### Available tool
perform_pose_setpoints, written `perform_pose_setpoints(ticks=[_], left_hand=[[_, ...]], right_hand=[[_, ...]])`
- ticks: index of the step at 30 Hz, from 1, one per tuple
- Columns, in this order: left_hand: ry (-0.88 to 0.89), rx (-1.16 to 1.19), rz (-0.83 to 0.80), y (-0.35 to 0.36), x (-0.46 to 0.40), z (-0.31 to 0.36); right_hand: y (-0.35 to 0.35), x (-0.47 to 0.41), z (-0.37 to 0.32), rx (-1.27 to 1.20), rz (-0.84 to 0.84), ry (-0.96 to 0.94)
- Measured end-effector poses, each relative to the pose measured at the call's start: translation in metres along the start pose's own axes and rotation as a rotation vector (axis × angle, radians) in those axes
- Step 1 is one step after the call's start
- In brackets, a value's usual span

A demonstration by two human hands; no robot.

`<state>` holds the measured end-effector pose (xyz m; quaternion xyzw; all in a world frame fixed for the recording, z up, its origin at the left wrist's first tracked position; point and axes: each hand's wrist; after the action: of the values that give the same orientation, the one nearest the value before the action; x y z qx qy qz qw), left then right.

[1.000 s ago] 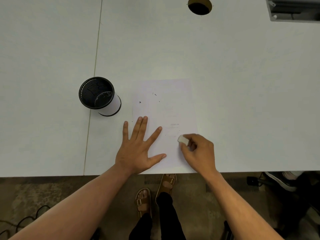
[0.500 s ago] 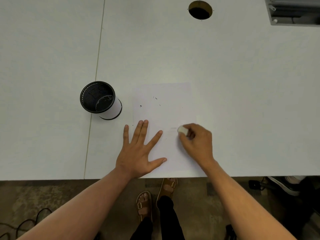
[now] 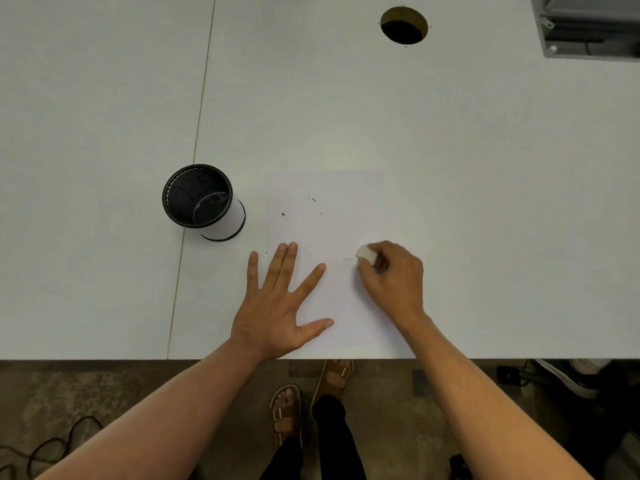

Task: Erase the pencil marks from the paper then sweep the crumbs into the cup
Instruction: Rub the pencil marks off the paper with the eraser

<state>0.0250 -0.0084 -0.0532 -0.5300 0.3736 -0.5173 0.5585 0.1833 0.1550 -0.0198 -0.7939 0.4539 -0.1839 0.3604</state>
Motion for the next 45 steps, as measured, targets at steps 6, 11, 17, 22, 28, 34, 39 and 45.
perform_pose_setpoints(ticks=[6,11,17,22,28,34,39,45], left_hand=[[0.013,0.001,0.010,0.001,0.000,0.000],[0.006,-0.007,0.009,0.002,0.000,0.000],[0.006,0.002,0.006,0.002,0.000,0.001],[0.007,0.006,0.009,0.001,0.001,0.000],[0.007,0.010,0.007,0.000,0.001,0.000],[0.011,0.006,-0.004,0.001,0.001,0.001],[0.003,0.004,-0.007,0.001,0.000,0.000],[0.006,0.009,-0.005,0.001,0.000,0.000]], right_hand=[[0.013,0.030,-0.020,-0.036,-0.165,-0.091],[0.009,0.009,-0.008,-0.001,-0.078,-0.051],[0.009,0.004,-0.014,-0.017,-0.050,-0.055],[0.012,0.022,-0.013,0.002,-0.169,-0.127],[0.007,-0.023,-0.008,0.006,0.043,0.001],[0.015,0.030,-0.019,0.024,-0.218,-0.151],[0.011,-0.022,-0.008,0.066,0.003,-0.023],[0.015,0.026,-0.026,-0.024,-0.165,-0.098]])
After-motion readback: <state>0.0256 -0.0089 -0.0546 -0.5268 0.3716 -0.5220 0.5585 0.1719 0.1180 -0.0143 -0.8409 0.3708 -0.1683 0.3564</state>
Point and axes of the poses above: each hand's wrist, its own x-axis away from the middle knuckle, its own y-axis out of the palm, z = x × y, and after that the axes turned 2 degrees about -y, right-handed
